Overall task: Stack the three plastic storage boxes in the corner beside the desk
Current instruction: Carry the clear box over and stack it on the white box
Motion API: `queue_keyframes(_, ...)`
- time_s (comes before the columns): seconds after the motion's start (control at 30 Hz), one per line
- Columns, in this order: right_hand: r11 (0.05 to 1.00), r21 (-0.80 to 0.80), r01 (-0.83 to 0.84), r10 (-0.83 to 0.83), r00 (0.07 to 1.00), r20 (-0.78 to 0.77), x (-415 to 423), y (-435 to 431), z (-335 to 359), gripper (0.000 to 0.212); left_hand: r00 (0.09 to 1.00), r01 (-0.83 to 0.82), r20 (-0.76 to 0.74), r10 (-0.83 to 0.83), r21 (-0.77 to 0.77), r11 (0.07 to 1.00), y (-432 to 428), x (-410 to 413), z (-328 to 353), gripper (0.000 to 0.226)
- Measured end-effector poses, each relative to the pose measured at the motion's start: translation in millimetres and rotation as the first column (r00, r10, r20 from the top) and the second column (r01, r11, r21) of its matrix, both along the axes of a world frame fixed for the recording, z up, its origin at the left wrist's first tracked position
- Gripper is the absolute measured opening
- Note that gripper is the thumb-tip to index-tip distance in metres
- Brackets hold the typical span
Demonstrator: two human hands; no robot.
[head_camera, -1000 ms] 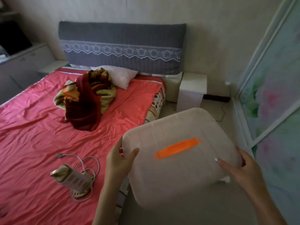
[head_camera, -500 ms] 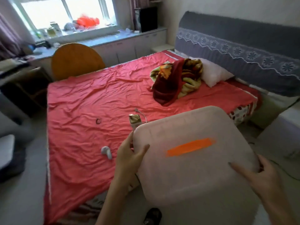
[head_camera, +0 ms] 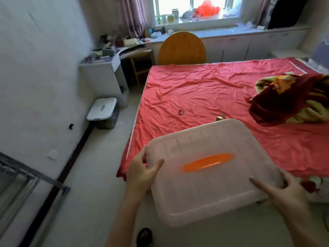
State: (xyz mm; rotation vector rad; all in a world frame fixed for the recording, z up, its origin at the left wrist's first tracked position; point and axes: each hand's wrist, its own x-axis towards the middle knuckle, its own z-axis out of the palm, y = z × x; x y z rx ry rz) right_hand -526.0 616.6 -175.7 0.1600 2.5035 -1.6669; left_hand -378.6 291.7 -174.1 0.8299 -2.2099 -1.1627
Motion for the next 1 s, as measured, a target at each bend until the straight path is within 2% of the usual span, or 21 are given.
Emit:
queue_keyframes(0.17, 0.993, -0.012, -0.117, 0.117, 0.993, 0.026, 1.3, -56.1, -0.3, 0.093, 0.989, -0.144, 0.021, 0.144, 0.026, 0.989, -35.3, 45.9, 0.7, 0.060)
queue_keyframes(0.33, 0.975, -0.028, -0.221, 0.222, 0.975, 0.014, 14.9, -109.9, 1.8, 0.091, 0.972, -0.235, 0.030, 0.234, 0.050, 0.971, -70.3, 87.5, -2.8, 0.052)
queue_keyframes(0.47, 0.962, -0.049, -0.268, 0.269, 0.963, -0.002, 30.8, -155.0, 3.7, 0.090, 0.960, -0.280, 0.032, 0.278, 0.071, 0.957, -104.5, 116.4, -5.8, 0.058)
queue_keyframes(0.73, 0.952, -0.071, -0.297, 0.298, 0.955, -0.001, 83.4, -254.3, 1.4, 0.089, 0.956, -0.291, 0.053, 0.287, 0.093, 0.952, -201.6, 179.0, -7.3, 0.059)
queue_keyframes(1.0, 0.936, -0.108, -0.335, 0.332, 0.942, -0.045, 144.4, -360.1, -1.1, 0.090, 0.950, -0.313, 0.056, 0.308, 0.101, 0.944, -301.7, 245.1, -6.4, 0.075)
